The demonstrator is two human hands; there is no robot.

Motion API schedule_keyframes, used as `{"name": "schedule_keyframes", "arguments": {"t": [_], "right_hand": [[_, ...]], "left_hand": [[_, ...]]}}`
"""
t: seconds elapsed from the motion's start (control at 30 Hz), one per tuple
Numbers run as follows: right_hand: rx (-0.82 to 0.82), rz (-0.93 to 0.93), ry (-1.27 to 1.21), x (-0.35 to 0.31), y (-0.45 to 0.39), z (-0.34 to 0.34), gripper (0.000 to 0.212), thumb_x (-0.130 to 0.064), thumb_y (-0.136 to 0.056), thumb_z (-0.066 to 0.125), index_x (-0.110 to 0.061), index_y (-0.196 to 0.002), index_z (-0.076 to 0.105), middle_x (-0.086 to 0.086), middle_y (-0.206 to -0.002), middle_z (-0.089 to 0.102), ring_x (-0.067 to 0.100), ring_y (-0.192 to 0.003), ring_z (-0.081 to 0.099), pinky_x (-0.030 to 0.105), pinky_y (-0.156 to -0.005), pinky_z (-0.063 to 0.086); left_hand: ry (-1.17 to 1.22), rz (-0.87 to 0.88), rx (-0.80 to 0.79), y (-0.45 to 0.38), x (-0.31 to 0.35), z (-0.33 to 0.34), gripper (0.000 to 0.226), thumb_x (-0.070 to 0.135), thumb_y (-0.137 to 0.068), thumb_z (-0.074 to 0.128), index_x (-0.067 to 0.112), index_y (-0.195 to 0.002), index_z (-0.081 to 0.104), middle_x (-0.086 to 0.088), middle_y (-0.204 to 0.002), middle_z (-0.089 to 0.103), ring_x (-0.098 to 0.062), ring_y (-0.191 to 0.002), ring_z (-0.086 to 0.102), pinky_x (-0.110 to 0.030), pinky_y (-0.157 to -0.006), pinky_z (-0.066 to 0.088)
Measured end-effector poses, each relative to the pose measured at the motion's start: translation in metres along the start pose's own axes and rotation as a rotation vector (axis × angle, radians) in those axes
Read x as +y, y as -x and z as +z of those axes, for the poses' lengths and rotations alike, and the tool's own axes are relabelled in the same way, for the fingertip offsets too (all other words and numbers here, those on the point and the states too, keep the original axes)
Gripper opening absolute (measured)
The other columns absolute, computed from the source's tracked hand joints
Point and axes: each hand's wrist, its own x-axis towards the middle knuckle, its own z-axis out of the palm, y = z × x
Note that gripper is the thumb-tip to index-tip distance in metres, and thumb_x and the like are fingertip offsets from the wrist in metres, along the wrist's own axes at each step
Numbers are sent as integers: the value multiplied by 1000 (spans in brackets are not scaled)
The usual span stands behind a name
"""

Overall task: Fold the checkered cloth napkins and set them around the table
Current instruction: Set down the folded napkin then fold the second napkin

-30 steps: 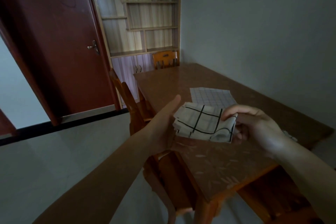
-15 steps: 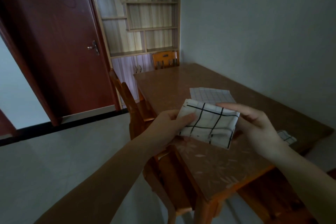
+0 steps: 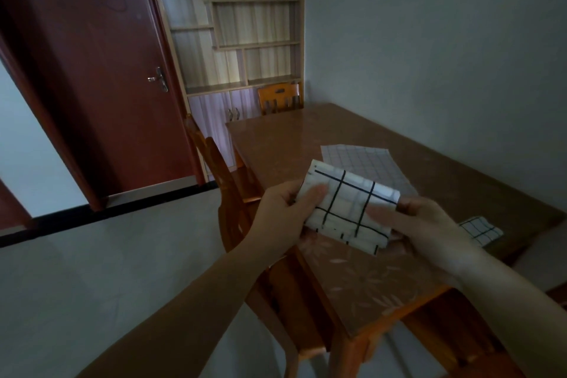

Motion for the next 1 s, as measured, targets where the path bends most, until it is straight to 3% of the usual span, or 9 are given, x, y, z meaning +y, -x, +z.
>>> {"name": "schedule_keyframes", "arguments": {"t": [0.13, 0.23, 0.33, 0.43, 0.53, 0.63, 0.7, 0.87, 1.0], "right_hand": [[105, -46, 199, 8, -1, -5, 13, -17, -87, 67, -18, -99, 73, 2, -84, 77, 21, -70, 73, 28, -59, 59], [87, 39, 93, 15, -1, -5, 22, -38, -90, 59, -21, -95, 74, 1, -81, 76, 18, -72, 73, 37, -65, 58], [289, 64, 14, 22, -5, -4, 37, -37, -96, 52, -7, -84, 71, 5, -57, 64, 12, -53, 60, 28, -55, 46], [439, -154, 380, 33, -8, -4, 32, -25, -96, 53, -4, -74, 66, 1, -48, 52, 6, -41, 45, 20, -42, 38], [535, -235, 518, 35, -8, -2, 22, -25, -94, 57, -15, -80, 69, -2, -56, 59, 7, -49, 57, 15, -43, 42], [250, 84, 35, 37, -8, 10, 33, -47, -88, 58, -22, -107, 68, 3, -89, 74, 11, -77, 72, 25, -60, 57], [135, 209, -29, 42, -14, 25, 36, -44, -86, 61, -22, -114, 66, 3, -100, 75, 20, -89, 73, 38, -71, 59], [276, 167, 168, 25, -43, 68, 15, -14, -92, 57, -7, -97, 68, 7, -75, 74, 20, -68, 70, 35, -66, 56], [371, 206, 75, 12, -73, 111, 20, -20, -93, 56, -5, -101, 66, 16, -89, 72, 21, -73, 72, 34, -64, 57]], "left_hand": [[-15, -240, -96, -7, -2, 6, 28, 42, -98, 47, 25, -96, 69, 0, -80, 76, -17, -66, 72, -30, -56, 59], [-126, -130, -110, -14, -12, 15, 27, 32, -100, 46, 19, -95, 69, -2, -87, 76, -16, -76, 73, -32, -65, 61], [-217, -97, -165, -17, -20, 26, 29, 33, -101, 44, 18, -94, 68, -1, -79, 74, -15, -66, 71, -29, -54, 58], [-132, -166, -231, -22, -29, 30, 29, 32, -101, 43, 16, -95, 67, -1, -73, 72, -11, -59, 69, -21, -46, 51], [-124, -173, -270, -33, -40, 25, 32, 33, -101, 43, 9, -101, 65, -6, -74, 70, -12, -53, 66, -21, -43, 48], [-97, -138, -196, -43, -54, 11, 36, 33, -102, 43, 6, -99, 65, -9, -71, 68, -14, -53, 65, -24, -43, 48], [-47, -159, -177, -51, -61, -5, 36, 36, -101, 43, 9, -98, 66, -13, -78, 71, -23, -63, 69, -29, -51, 53], [105, -423, -354, -79, -72, -69, 26, 37, -95, 56, 18, -111, 63, -11, -106, 69, -26, -92, 71, -43, -77, 59], [63, -324, -536, -99, -76, -129, 12, 23, -89, 67, 16, -99, 70, -10, -102, 72, -21, -89, 72, -34, -74, 60]]}}
